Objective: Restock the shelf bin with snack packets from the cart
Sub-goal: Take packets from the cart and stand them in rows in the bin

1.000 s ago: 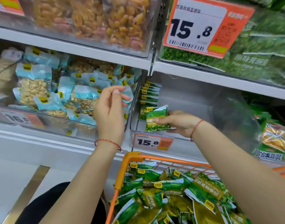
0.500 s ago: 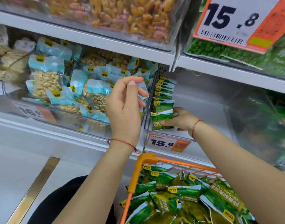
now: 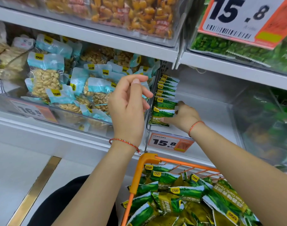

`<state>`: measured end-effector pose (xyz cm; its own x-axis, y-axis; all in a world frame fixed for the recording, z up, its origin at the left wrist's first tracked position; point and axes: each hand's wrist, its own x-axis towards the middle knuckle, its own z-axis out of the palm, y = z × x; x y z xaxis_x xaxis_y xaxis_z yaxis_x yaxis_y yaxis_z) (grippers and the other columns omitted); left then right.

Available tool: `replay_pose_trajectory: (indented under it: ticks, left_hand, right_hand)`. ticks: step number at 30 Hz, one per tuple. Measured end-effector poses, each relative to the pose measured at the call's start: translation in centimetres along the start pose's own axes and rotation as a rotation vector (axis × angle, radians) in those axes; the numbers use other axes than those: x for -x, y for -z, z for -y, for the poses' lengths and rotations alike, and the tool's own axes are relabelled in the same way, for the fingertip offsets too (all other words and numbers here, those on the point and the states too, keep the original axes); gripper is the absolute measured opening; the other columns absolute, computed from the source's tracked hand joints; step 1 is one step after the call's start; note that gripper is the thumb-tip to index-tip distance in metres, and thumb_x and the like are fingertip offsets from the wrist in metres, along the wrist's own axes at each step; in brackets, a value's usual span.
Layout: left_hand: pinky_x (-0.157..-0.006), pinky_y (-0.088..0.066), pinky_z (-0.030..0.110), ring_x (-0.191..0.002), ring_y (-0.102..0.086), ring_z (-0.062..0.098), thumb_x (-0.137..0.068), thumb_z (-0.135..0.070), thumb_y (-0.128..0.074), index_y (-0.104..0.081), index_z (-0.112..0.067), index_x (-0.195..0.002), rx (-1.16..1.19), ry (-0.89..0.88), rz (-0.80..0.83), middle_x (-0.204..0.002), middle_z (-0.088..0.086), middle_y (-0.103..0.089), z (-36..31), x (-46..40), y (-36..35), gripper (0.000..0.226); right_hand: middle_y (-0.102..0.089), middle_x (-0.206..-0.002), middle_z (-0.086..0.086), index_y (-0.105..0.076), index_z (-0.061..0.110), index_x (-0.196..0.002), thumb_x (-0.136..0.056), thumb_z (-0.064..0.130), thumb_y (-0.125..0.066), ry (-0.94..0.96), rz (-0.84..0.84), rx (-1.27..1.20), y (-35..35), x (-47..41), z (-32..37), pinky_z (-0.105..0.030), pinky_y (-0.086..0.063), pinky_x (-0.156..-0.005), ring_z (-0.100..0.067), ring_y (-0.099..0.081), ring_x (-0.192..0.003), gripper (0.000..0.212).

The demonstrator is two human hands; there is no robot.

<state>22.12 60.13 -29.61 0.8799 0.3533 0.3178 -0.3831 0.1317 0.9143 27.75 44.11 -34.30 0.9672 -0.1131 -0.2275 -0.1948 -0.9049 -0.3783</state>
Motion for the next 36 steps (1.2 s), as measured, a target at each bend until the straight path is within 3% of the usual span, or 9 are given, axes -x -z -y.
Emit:
replay_pose_trajectory:
  ticks: [5, 12, 15, 18, 24, 29, 32, 36]
  left_hand:
    - [-0.05, -0.041, 0.025, -0.046, -0.049, 0.012, -0.095, -0.017, -0.04, -0.062, -0.02, -0.087, -0.011, 0.008, 0.016, -0.06, -0.007, -0.061, 0.08, 0.07, 0.13, 0.024]
    - [-0.049, -0.041, 0.025, -0.044, -0.049, 0.011, -0.094, -0.018, -0.04, -0.062, -0.02, -0.087, -0.014, 0.018, 0.036, -0.058, -0.006, -0.061, -0.01, 0.08, 0.24, 0.023]
    - [-0.049, -0.041, 0.025, -0.044, -0.048, 0.011, -0.094, -0.02, -0.04, -0.062, -0.021, -0.086, -0.006, 0.029, 0.053, -0.058, -0.006, -0.061, -0.02, 0.11, 0.19, 0.023]
    - [-0.049, -0.041, 0.024, -0.044, -0.048, 0.012, -0.094, -0.019, -0.04, -0.062, -0.021, -0.087, -0.003, 0.028, 0.055, -0.058, -0.005, -0.061, 0.0, 0.09, 0.16, 0.024]
    - [-0.05, -0.04, 0.022, -0.045, -0.049, 0.011, -0.094, -0.02, -0.04, -0.063, -0.02, -0.087, -0.006, 0.032, 0.062, -0.058, -0.005, -0.061, 0.03, 0.15, 0.07, 0.024]
    - [-0.049, -0.04, 0.023, -0.044, -0.048, 0.011, -0.094, -0.02, -0.04, -0.062, -0.019, -0.087, 0.004, 0.033, 0.058, -0.057, -0.004, -0.06, 0.08, 0.17, 0.01, 0.024]
    - [-0.049, -0.04, 0.022, -0.044, -0.049, 0.011, -0.094, -0.019, -0.04, -0.062, -0.018, -0.088, -0.003, 0.026, 0.059, -0.058, -0.004, -0.06, 0.14, 0.19, 0.0, 0.024]
    - [-0.049, -0.04, 0.02, -0.044, -0.049, 0.01, -0.094, -0.019, -0.04, -0.062, -0.019, -0.087, -0.002, 0.031, 0.066, -0.057, -0.004, -0.06, 0.18, 0.21, -0.03, 0.023]
  right_hand:
    - [-0.059, -0.117, -0.01, -0.03, 0.018, -0.138, -0.072, 0.042, -0.079, 0.028, -0.085, -0.025, -0.1, 0.25, 0.14, -0.03, -0.042, -0.075, -0.03, -0.056, -0.108, 0.086]
    - [-0.054, -0.097, -0.005, -0.043, 0.017, -0.105, -0.073, 0.038, -0.079, 0.068, -0.063, 0.017, 0.03, 0.47, 0.23, -0.027, -0.034, -0.067, -0.023, -0.048, -0.086, 0.053]
    - [-0.059, -0.109, -0.01, -0.048, 0.017, -0.117, -0.076, 0.037, -0.077, 0.126, -0.048, 0.063, -0.07, 0.42, 0.49, -0.028, -0.039, -0.07, -0.027, -0.055, -0.097, 0.054]
    - [-0.058, -0.127, -0.011, -0.048, 0.016, -0.131, -0.081, 0.037, -0.072, 0.164, -0.019, 0.102, -0.17, 0.4, 0.5, -0.031, -0.044, -0.086, -0.028, -0.053, -0.115, 0.06]
    - [-0.052, -0.136, -0.011, -0.042, 0.017, -0.139, -0.08, 0.039, -0.073, 0.179, 0.038, 0.14, -0.11, 0.5, 0.6, -0.034, -0.041, -0.097, -0.028, -0.048, -0.124, 0.07]
    - [-0.054, -0.131, -0.012, -0.037, 0.012, -0.139, -0.071, 0.044, -0.079, 0.147, 0.105, 0.195, -0.62, 0.27, 0.79, -0.037, -0.045, -0.092, -0.03, -0.05, -0.119, 0.086]
    - [-0.053, -0.128, -0.013, -0.042, 0.011, -0.136, -0.072, 0.045, -0.078, 0.165, 0.079, 0.219, -0.67, 0.14, 0.78, -0.035, -0.044, -0.09, -0.03, -0.05, -0.117, 0.081]
    - [-0.047, -0.118, -0.012, -0.053, 0.014, -0.125, -0.073, 0.044, -0.076, 0.2, 0.014, 0.236, -0.71, 0.13, 0.61, -0.028, -0.039, -0.077, -0.03, -0.053, -0.103, 0.064]
